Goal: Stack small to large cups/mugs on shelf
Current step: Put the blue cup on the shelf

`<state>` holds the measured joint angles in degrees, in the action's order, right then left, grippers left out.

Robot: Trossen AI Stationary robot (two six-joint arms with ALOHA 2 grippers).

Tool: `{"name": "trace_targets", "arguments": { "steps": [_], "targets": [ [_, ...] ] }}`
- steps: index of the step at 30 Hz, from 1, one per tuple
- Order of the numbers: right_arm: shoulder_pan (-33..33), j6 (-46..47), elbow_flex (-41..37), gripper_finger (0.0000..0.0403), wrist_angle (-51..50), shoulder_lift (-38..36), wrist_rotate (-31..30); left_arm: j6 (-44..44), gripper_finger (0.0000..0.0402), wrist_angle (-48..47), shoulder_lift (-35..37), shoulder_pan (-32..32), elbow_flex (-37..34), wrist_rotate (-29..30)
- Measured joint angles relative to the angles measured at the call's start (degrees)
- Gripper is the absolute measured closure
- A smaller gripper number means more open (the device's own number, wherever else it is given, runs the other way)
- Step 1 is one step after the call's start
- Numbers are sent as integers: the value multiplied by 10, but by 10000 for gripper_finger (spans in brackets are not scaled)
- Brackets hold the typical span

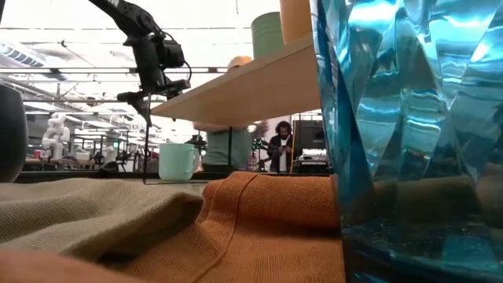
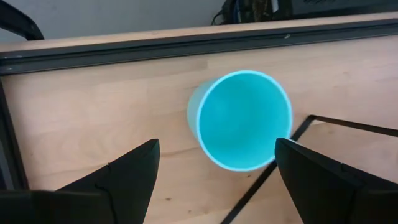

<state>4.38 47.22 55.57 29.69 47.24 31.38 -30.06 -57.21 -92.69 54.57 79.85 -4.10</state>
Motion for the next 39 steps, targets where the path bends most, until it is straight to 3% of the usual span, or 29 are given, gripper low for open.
{"name": "trace_targets", "arguments": {
  "steps": [7, 20, 39],
  "targets": [
    [0, -2, 0, 206, 0, 0, -1, 4, 87, 0, -28, 0, 0, 1],
    [0, -3, 0, 206, 0, 0, -13, 13, 143, 4, -69, 0, 0, 0],
    [0, -4, 0, 206, 0, 0, -13, 22, 167, 16, -110, -5, 0, -11]
  ]
}}
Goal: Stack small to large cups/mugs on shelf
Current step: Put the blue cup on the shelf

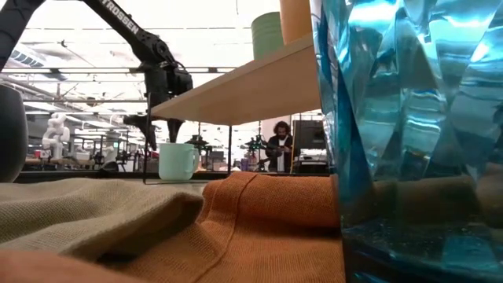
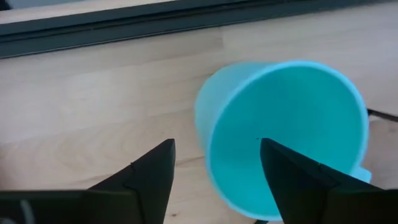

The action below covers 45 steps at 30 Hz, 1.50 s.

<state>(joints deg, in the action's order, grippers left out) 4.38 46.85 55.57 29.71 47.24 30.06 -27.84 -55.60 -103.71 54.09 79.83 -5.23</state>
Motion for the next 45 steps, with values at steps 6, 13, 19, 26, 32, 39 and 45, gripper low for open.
{"name": "trace_targets", "arguments": {
  "steps": [6, 13, 19, 26, 32, 39, 45],
  "targets": [
    [0, 0, 0, 206, 0, 0, 0, 34, 244, 8, -1, -13, 0, 5],
    [0, 0, 0, 206, 0, 0, 0, 114, 387, 16, -1, -27, 0, 2],
    [0, 0, 0, 206, 0, 0, 0, 172, 396, 23, 3, -51, 0, 7],
    [0, 0, 0, 206, 0, 0, -2, 193, 398, 17, 10, -52, 0, 25],
    [0, 3, 0, 206, 0, 0, -2, 192, 399, 18, 33, -24, 0, 51],
    [0, 2, 0, 206, 0, 0, -2, 201, 399, -9, 63, 35, 0, -38],
    [0, 2, 0, 206, -1, 3, -2, 224, 399, -48, 103, 73, 0, 12]
  ]
}}
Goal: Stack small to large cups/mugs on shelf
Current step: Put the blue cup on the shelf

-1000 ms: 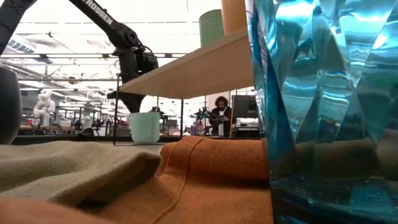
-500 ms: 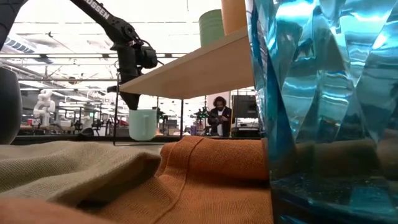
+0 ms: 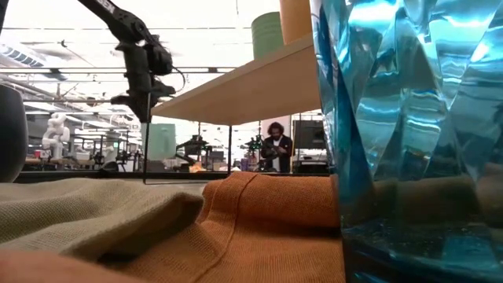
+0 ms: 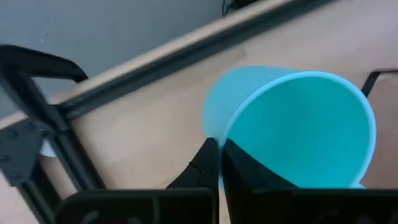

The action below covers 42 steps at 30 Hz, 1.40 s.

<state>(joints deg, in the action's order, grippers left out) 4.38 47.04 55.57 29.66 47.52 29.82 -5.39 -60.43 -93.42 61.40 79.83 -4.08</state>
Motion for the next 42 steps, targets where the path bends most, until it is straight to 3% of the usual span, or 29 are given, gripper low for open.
{"name": "trace_targets", "arguments": {
  "steps": [16, 23, 34, 42],
  "targets": [
    [0, -32, 0, 206, -23, 3, 0, 7, 400, 1, 176, 45, 0, -36],
    [0, -46, 0, 206, -23, 3, 1, -26, 400, -20, 235, 41, 31, -111],
    [0, -63, -1, 206, -27, 3, 4, -40, 400, -142, 274, -52, 133, -124],
    [0, -73, -1, 206, -34, 3, 4, -113, 400, -175, 279, -174, 142, -162]
  ]
}}
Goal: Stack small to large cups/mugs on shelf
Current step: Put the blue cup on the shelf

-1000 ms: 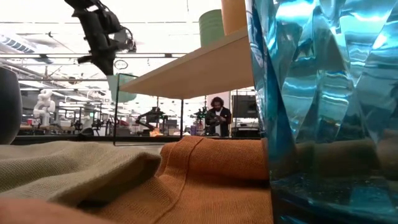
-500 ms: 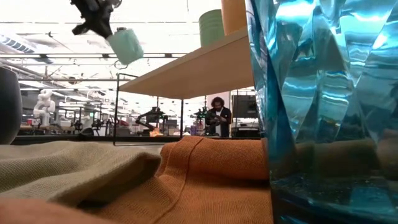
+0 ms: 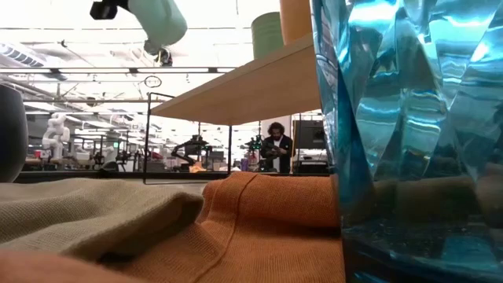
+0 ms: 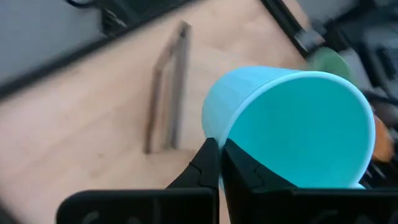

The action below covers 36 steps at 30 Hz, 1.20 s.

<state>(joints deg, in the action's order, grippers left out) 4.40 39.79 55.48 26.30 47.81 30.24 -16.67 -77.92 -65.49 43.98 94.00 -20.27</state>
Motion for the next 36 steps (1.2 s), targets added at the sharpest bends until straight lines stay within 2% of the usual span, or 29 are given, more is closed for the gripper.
{"name": "trace_targets", "arguments": {
  "steps": [5, 14, 18, 23, 29, 36],
  "targets": [
    [0, 0, 0, 206, 0, 0, 0, -52, 400, -14, -1, -84, 0, -15],
    [0, -14, 0, 206, -1, 0, 0, -196, 401, 22, -21, -247, 1, 67],
    [0, -21, 0, 206, -21, 0, 0, -242, 401, 44, -46, -303, 1, 69],
    [0, -28, 0, 206, -47, 0, 1, -280, 401, 54, -72, -356, 1, 78],
    [0, -30, -9, 206, -47, -1, 17, -346, 401, 63, -89, -415, 1, 147],
    [0, -30, -58, 206, -27, -6, 29, -464, 401, 79, -107, -442, 1, 167]
  ]
}}
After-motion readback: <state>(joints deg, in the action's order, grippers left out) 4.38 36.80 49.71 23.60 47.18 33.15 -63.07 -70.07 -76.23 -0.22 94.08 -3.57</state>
